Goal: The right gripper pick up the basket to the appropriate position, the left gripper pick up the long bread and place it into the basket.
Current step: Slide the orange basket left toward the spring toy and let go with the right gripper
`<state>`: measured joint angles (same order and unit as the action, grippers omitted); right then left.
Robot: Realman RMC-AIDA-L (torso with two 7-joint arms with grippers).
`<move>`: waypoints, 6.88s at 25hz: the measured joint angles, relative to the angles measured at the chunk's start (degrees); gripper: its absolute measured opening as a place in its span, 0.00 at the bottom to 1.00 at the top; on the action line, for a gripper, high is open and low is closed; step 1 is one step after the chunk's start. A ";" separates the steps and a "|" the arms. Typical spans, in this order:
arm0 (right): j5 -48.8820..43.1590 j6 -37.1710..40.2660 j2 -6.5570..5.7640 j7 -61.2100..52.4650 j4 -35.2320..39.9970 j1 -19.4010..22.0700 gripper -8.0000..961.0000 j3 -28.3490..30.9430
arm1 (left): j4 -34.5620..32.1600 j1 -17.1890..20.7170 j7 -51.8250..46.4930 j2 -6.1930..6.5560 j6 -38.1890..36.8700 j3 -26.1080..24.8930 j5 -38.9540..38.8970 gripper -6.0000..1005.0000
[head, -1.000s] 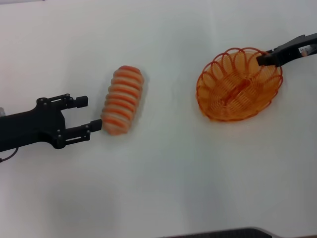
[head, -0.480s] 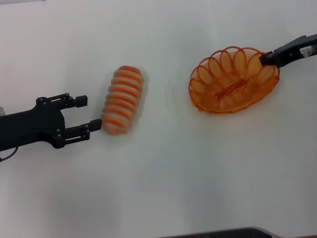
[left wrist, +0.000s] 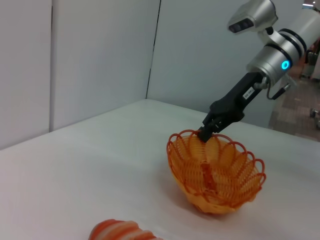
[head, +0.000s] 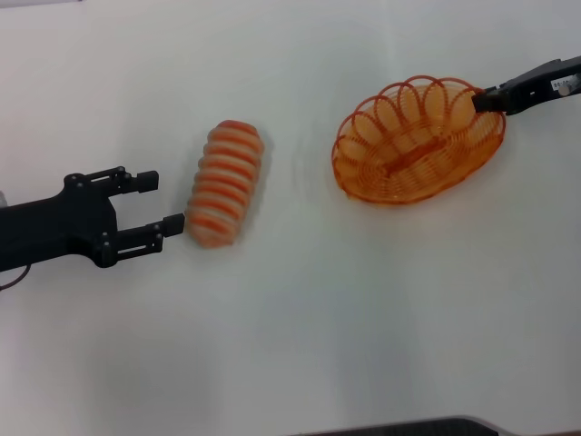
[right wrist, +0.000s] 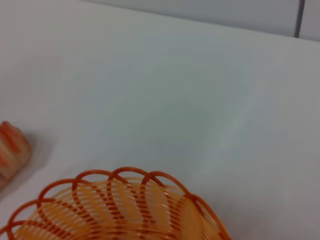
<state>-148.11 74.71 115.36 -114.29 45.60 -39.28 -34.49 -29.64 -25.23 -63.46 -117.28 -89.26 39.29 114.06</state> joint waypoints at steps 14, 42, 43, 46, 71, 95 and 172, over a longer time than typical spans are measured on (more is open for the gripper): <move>1.22 6.23 -1.11 -3.27 -0.27 0.57 0.08 4.62 | -0.42 0.44 0.07 0.08 -0.11 -0.17 -0.38 0.71; 4.68 2.88 -1.13 -14.23 -9.07 -0.57 0.08 4.27 | -4.11 1.05 1.35 -1.32 -0.86 -3.75 -0.61 0.71; 4.68 2.42 -0.91 -14.43 -9.14 -0.64 0.08 4.26 | -4.11 1.06 1.38 -1.35 -0.88 -3.76 -0.61 0.71; 4.73 1.71 -0.18 -14.82 -9.20 -0.68 0.08 4.25 | -4.11 1.12 1.67 -1.39 -0.94 -3.78 -0.61 0.71; 4.67 -2.61 2.08 -18.59 -10.79 -0.38 0.08 4.03 | -4.19 1.15 3.51 -1.46 -2.06 -3.24 -0.06 0.71; 4.60 -3.58 3.24 -19.75 -10.01 -1.40 0.08 0.96 | -4.19 0.73 3.53 -1.46 -1.60 -3.25 -0.04 0.71; 8.02 -2.49 4.00 -20.89 -2.38 0.53 0.10 -8.76 | -4.20 0.92 3.52 -1.28 -0.32 -3.26 0.10 0.71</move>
<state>-140.09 72.21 119.36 -135.17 43.21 -38.76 -43.25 -33.84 -24.31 -59.94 -118.56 -89.58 36.03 114.17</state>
